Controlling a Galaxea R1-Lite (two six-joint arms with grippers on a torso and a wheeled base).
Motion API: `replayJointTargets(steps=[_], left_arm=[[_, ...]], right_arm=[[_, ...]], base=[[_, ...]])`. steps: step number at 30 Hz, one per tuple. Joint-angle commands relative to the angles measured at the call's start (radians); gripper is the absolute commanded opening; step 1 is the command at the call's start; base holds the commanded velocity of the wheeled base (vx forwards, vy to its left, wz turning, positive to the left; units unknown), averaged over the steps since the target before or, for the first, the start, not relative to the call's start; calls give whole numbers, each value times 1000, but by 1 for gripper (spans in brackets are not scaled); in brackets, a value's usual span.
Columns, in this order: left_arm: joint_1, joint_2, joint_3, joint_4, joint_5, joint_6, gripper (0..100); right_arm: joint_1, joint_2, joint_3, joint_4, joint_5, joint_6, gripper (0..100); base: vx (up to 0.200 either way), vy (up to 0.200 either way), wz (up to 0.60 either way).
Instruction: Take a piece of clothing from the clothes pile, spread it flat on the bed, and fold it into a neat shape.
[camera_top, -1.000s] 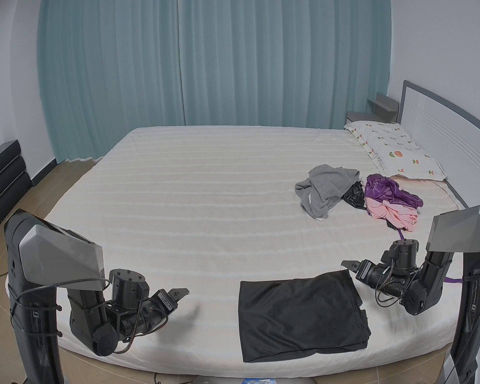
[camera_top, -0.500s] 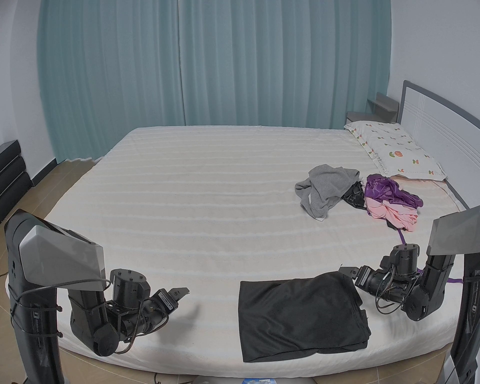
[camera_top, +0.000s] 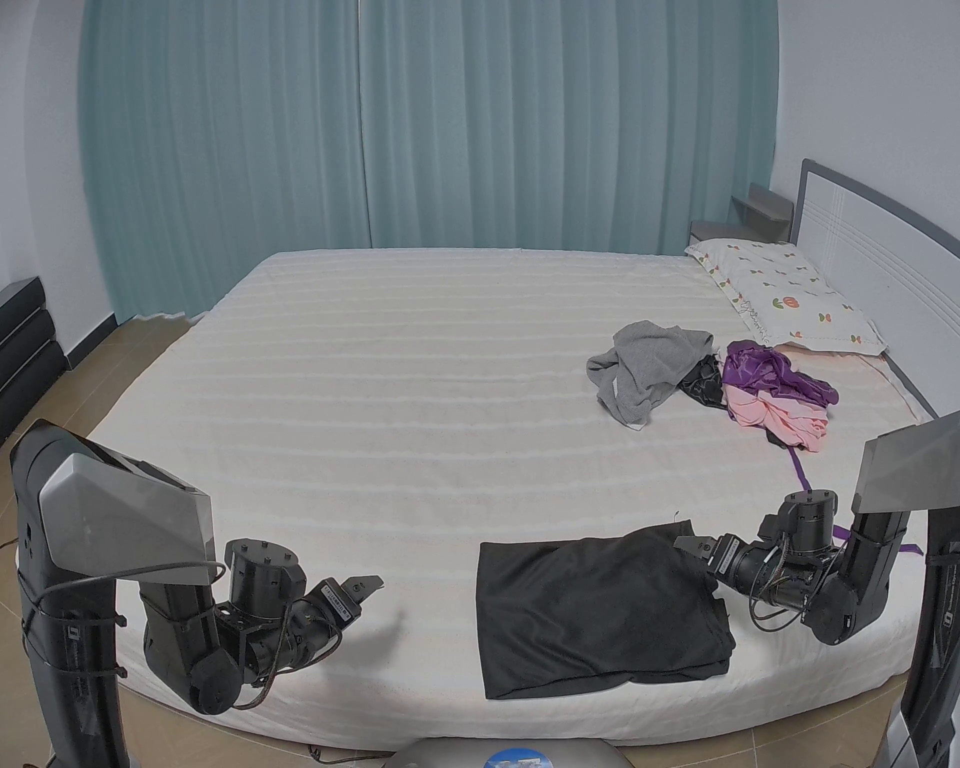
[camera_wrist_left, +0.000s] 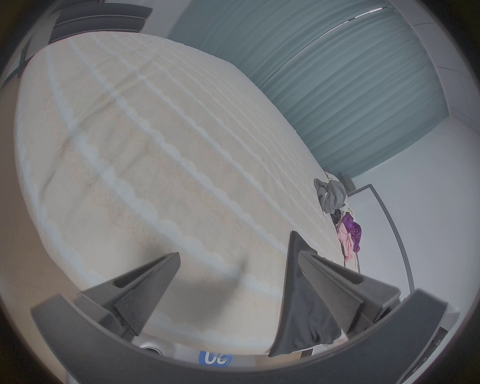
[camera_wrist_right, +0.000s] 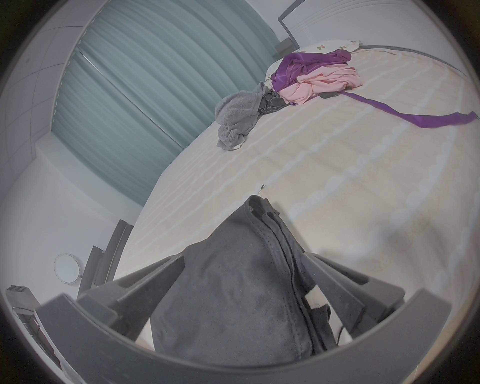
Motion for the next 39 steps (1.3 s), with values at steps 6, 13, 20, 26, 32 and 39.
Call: replayJointTargets(steps=[6,13,20,26,32,39], left_arm=[[0,-3,-28,-1,1,-2,100],[-7,0,-34,-1,1,-1,100],[-8,0,-43,1,3,1,100],[-8,-9,-40,1,7,1,100],[-17,-3,-40,1,11,-1,100],[-19,0,-43,12,15,2,100]], right_arm=[[3,6,1,-28,-3,-2,100],[4,-1,5,-30,-9,-4,100],[9,-5,13,-33,-7,-4,100],[52,-1,28,-34,-6,-1,100],[76,-4,39,-34,-6,-1,100],[96,3,39,-34,-7,-1,100]], base=[[0,-67,0],[0,-200,0],[0,-200,0],[0,-67,0],[0,0,0],[57,0,0]])
